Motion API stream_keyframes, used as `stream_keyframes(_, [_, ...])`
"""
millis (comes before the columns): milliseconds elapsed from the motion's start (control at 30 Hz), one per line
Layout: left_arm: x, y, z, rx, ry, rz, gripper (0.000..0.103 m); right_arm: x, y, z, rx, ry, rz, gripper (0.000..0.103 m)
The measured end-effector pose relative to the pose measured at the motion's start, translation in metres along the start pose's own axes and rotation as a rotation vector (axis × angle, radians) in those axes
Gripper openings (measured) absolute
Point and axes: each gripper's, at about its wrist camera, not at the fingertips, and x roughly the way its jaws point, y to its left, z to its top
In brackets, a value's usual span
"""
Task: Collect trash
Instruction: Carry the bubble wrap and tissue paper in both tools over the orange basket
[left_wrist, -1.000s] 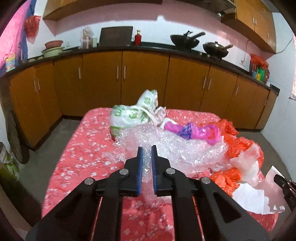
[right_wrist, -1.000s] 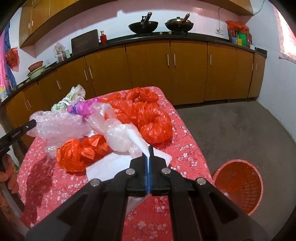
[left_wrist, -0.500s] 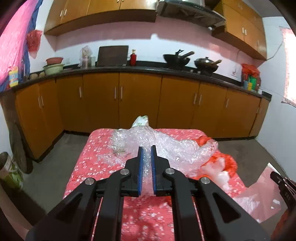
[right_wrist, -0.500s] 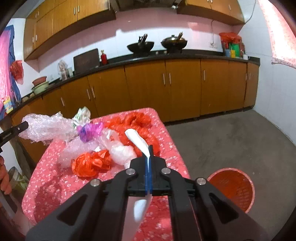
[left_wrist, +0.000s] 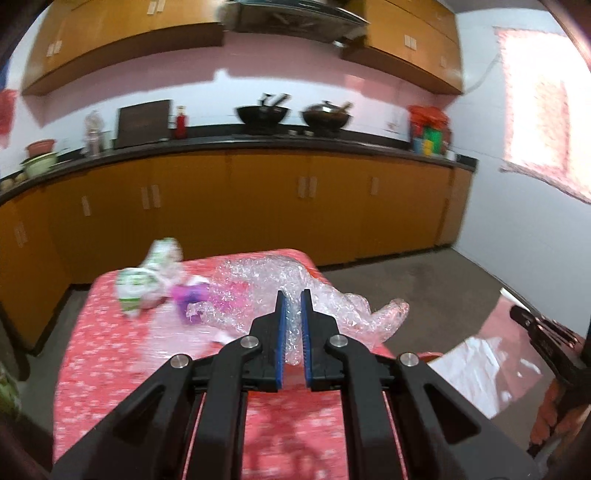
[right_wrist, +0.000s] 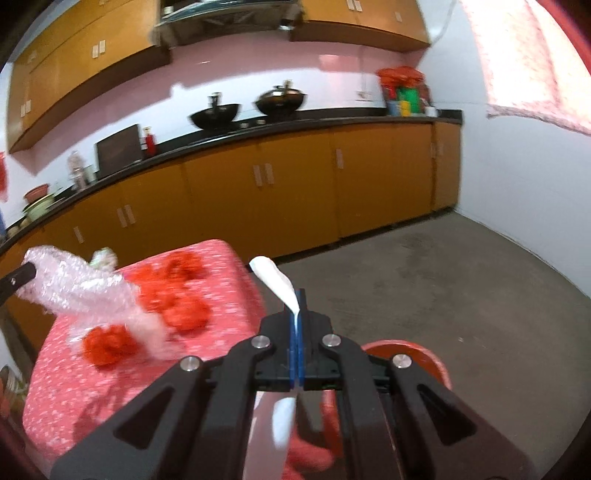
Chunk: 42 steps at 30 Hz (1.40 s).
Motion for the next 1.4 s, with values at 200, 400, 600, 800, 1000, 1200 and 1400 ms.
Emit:
stream_keyframes(200, [0.035,-0.056,-0.008,0.023,0.043,-0.108,0.007,0.029,-0.06,-0.001,0.007,0.026,-0.096,0.003])
stream_keyframes(400, [0.079,-0.121,-0.028,0.07,0.108,-0.174,0.007,0.065,-0.102,-0.012,0.026,0.08,-0.142,0.003])
stream_keyframes(600, [0.122,-0.17,-0.058,0.104,0.213,-0.213,0.007,0.097,-0.134,-0.032,0.034,0.134,-0.159,0.003])
stream_keyframes(800, [0.151,-0.206,-0.081,0.156,0.291,-0.216,0.007,0.124,-0.159,-0.043,0.087,0.186,-0.131,0.003])
stream_keyframes(1000, [0.171,-0.226,-0.096,0.176,0.351,-0.209,0.007,0.146,-0.177,-0.05,0.135,0.225,-0.08,0.003])
stream_keyframes(1200, [0.185,-0.248,-0.112,0.212,0.398,-0.203,0.007,0.164,-0.19,-0.058,0.163,0.243,-0.077,0.003])
stream_keyframes(1400, [0.196,-0.262,-0.121,0.231,0.413,-0.214,0.007,0.171,-0.198,-0.065,0.163,0.251,-0.077,0.003])
